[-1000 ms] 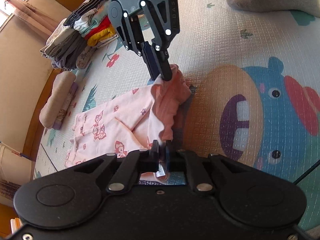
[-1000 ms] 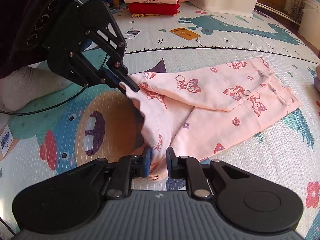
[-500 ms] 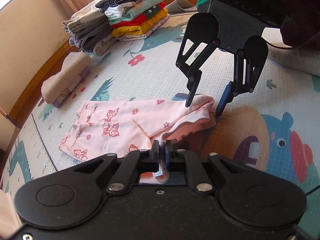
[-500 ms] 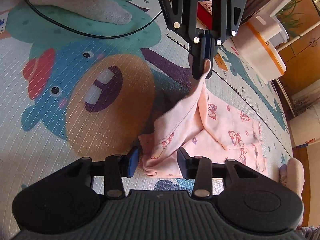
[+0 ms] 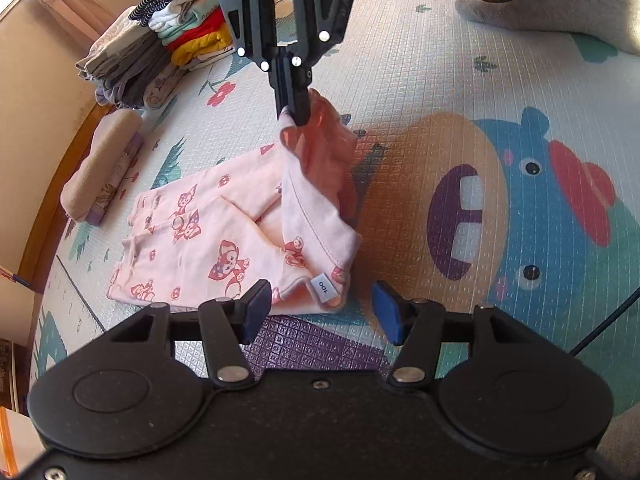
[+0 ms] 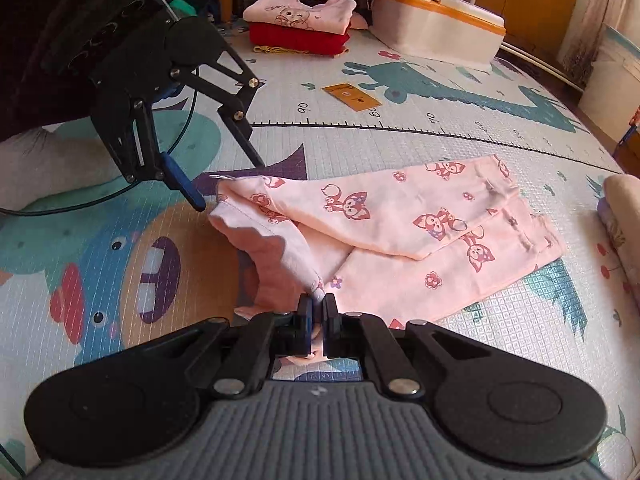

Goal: Fold clothes

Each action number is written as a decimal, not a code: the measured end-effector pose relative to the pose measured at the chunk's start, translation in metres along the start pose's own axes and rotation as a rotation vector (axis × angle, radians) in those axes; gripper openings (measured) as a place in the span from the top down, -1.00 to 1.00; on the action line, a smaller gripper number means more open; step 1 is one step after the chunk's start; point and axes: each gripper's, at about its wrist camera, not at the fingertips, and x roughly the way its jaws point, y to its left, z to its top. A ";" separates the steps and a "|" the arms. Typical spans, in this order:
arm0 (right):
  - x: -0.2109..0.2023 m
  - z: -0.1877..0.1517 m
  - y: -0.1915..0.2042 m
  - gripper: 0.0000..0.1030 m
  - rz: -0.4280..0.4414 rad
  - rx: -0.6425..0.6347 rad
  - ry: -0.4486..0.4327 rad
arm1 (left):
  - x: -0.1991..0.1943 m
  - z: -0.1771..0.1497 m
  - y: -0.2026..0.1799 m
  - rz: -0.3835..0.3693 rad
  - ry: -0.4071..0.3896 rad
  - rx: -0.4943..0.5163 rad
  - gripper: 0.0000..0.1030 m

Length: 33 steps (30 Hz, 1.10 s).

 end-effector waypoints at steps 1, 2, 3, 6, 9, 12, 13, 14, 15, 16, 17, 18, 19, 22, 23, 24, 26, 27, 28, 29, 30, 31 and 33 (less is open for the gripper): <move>0.000 0.000 -0.003 0.88 0.002 0.006 0.000 | 0.002 -0.001 -0.004 0.020 -0.004 0.037 -0.09; 0.000 0.000 -0.005 0.88 0.006 0.012 0.001 | 0.003 -0.001 -0.008 0.043 -0.009 0.078 -0.09; -0.001 -0.001 -0.006 0.88 0.013 0.028 0.000 | 0.006 -0.001 -0.013 0.076 -0.014 0.124 -0.09; -0.002 -0.003 -0.009 0.88 0.050 0.082 -0.005 | 0.009 -0.003 -0.026 0.148 -0.043 0.233 -0.09; -0.001 -0.003 -0.010 0.88 0.087 0.109 0.000 | 0.013 -0.006 -0.037 0.250 -0.062 0.321 -0.07; -0.002 -0.005 -0.006 0.84 0.081 0.077 0.002 | 0.009 -0.003 -0.023 0.251 -0.066 0.245 0.83; -0.002 -0.006 -0.002 0.81 0.072 0.052 0.005 | 0.007 -0.002 -0.019 0.249 -0.072 0.230 0.85; -0.002 -0.008 0.003 0.73 0.062 0.016 0.009 | 0.003 0.001 -0.012 0.238 -0.079 0.199 0.85; -0.003 -0.010 0.009 0.43 0.051 -0.022 0.013 | -0.001 0.002 -0.005 0.236 -0.086 0.163 0.85; -0.003 -0.012 0.017 0.24 0.033 -0.072 0.015 | -0.004 0.004 0.002 0.229 -0.092 0.123 0.85; -0.002 -0.015 0.024 0.04 0.026 -0.117 0.016 | -0.008 0.006 0.010 0.222 -0.098 0.081 0.85; -0.002 -0.017 0.031 0.04 0.020 -0.162 0.018 | -0.011 0.008 0.015 0.221 -0.105 0.055 0.85; 0.001 -0.020 0.040 0.04 0.003 -0.215 0.029 | -0.014 0.010 0.020 0.221 -0.113 0.032 0.85; 0.011 -0.031 0.066 0.03 -0.082 -0.408 0.055 | -0.019 0.015 0.031 0.203 -0.129 -0.034 0.85; 0.014 -0.033 0.071 0.03 -0.095 -0.443 0.059 | -0.020 0.017 0.034 0.198 -0.131 -0.043 0.85; 0.017 -0.035 0.076 0.03 -0.117 -0.484 0.068 | -0.021 0.020 0.037 0.192 -0.134 -0.047 0.85; 0.021 -0.039 0.082 0.03 -0.141 -0.536 0.078 | -0.022 0.024 0.044 0.177 -0.138 -0.092 0.85; 0.022 -0.040 0.085 0.02 -0.151 -0.549 0.071 | -0.023 0.026 0.051 0.165 -0.137 -0.131 0.85; 0.023 -0.040 0.088 0.01 -0.164 -0.561 0.067 | -0.024 0.028 0.057 0.155 -0.138 -0.171 0.85; 0.024 -0.039 0.092 -0.01 -0.177 -0.574 0.063 | -0.024 0.028 0.062 0.148 -0.137 -0.195 0.85; 0.024 -0.039 0.095 -0.08 -0.180 -0.582 0.058 | -0.025 0.029 0.066 0.142 -0.137 -0.215 0.85; 0.024 -0.038 0.098 -0.15 -0.183 -0.589 0.053 | -0.025 0.030 0.069 0.138 -0.137 -0.227 0.85; 0.029 -0.039 0.106 -0.35 -0.233 -0.621 0.043 | -0.025 0.031 0.077 0.124 -0.139 -0.254 0.85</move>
